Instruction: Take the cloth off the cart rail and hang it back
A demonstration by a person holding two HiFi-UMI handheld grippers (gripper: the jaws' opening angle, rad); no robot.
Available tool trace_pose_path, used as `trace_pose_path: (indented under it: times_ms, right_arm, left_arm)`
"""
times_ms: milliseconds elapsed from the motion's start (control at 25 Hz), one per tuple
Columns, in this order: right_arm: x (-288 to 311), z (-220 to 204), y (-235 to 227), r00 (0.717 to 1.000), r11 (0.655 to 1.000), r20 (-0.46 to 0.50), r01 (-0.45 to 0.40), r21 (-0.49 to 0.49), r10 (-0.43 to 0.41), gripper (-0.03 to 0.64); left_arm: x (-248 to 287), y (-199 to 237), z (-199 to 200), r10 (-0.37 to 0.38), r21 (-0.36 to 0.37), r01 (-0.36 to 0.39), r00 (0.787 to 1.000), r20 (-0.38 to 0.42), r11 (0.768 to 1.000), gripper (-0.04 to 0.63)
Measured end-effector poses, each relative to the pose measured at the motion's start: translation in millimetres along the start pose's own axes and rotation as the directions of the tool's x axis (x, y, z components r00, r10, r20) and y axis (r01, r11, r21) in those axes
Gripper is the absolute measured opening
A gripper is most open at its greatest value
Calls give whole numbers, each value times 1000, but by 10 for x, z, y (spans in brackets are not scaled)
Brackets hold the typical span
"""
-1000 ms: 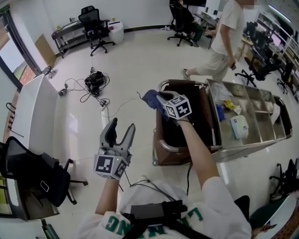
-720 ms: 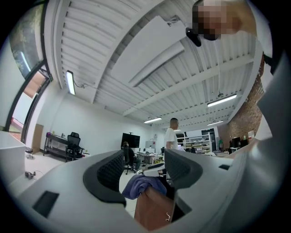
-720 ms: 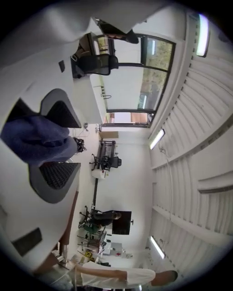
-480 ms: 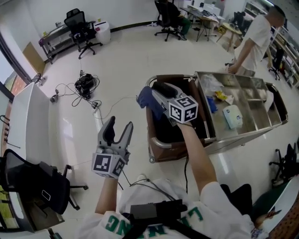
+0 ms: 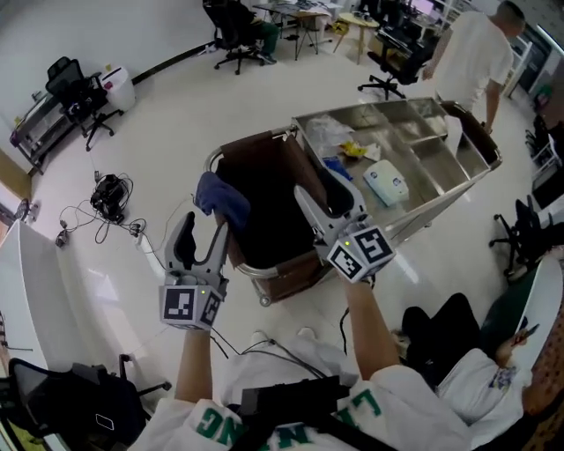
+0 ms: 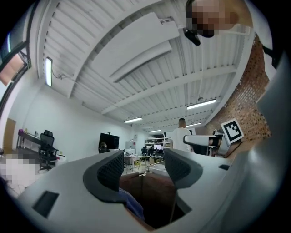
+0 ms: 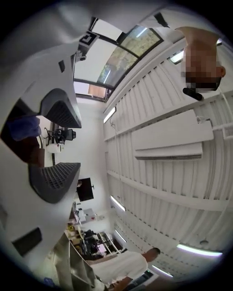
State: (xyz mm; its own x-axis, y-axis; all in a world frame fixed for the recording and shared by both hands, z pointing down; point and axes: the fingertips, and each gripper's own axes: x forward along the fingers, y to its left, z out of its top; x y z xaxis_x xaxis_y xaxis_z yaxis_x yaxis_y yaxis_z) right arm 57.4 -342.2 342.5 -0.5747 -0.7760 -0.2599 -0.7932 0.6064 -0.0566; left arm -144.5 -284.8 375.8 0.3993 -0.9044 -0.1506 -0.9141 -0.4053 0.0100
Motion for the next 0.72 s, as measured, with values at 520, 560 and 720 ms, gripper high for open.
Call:
trace_pose_path:
  times_ms: [520, 560, 720]
  right_arm:
    - [-815, -149, -201, 980, 980, -68, 182, -83, -188, 258]
    - [-821, -141, -189, 980, 980, -68, 180, -84, -186, 258]
    - [-816, -106, -81, 986, 986, -65, 146, -83, -152, 258]
  left_arm:
    - [335, -581, -195, -145, 12, 145, 989, -38, 989, 276]
    - [342, -623, -162, -150, 6, 150, 988, -41, 989, 276]
    - [338, -704, -72, -156, -3, 156, 987, -42, 988, 276]
